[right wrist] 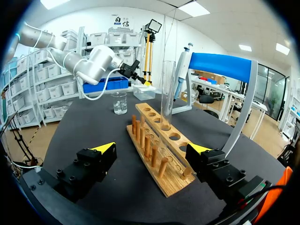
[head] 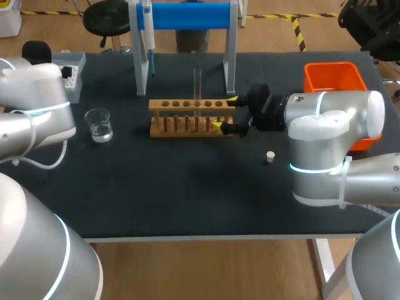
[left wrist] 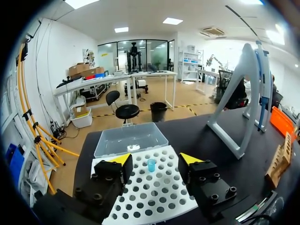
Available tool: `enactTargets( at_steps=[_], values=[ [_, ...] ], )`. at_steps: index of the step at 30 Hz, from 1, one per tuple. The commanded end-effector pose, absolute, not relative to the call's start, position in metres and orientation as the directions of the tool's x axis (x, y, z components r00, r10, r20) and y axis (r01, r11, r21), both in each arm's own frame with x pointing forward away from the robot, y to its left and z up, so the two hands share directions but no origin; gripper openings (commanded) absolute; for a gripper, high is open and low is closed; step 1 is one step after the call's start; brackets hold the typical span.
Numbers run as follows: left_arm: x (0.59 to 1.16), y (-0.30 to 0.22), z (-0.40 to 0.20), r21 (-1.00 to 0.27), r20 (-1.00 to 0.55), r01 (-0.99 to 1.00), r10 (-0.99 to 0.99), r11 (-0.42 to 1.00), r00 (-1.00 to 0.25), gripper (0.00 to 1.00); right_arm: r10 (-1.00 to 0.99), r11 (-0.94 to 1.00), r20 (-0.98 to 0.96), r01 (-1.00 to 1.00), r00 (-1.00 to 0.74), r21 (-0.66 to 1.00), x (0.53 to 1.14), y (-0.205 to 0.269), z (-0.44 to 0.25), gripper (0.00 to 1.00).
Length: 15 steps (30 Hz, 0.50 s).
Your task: Invert the test tube, pick up the pipette, mount the tip to pipette, aspirate from beaker and dispense into the tube, eject the tip, return the pipette, and cap with the stopper.
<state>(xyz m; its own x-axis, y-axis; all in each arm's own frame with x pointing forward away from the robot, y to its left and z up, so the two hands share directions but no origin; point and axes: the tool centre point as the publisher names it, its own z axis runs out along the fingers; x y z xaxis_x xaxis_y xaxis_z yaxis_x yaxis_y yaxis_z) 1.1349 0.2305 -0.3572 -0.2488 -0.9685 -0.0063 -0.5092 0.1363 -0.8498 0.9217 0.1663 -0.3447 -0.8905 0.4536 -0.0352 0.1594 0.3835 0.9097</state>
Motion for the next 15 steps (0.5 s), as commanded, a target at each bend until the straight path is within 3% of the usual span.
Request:
enactTargets(
  at_steps=[1, 6, 15],
  values=[
    [1.1384, 0.2302, -0.3598, -0.849, -0.007, -0.510, -0.968, 0.139, -0.251, 0.60, 0.454, 0.384, -0.036, 0.159, -0.890, 0.910, 0.9217, 0.1667, -0.3454, 1.00],
    [1.1395, 0.2299, -0.3597, -0.848, -0.009, -0.511, -0.967, 0.141, -0.253, 0.51, 0.454, 0.384, -0.036, 0.159, -0.890, 0.910, 0.9217, 0.1667, -0.3454, 1.00],
    [1.1433, 0.2302, -0.3599, -0.845, -0.012, -0.514, -0.966, 0.148, -0.258, 0.49, 0.454, 0.384, -0.036, 0.159, -0.890, 0.910, 0.9217, 0.1667, -0.3454, 1.00]
  ],
)
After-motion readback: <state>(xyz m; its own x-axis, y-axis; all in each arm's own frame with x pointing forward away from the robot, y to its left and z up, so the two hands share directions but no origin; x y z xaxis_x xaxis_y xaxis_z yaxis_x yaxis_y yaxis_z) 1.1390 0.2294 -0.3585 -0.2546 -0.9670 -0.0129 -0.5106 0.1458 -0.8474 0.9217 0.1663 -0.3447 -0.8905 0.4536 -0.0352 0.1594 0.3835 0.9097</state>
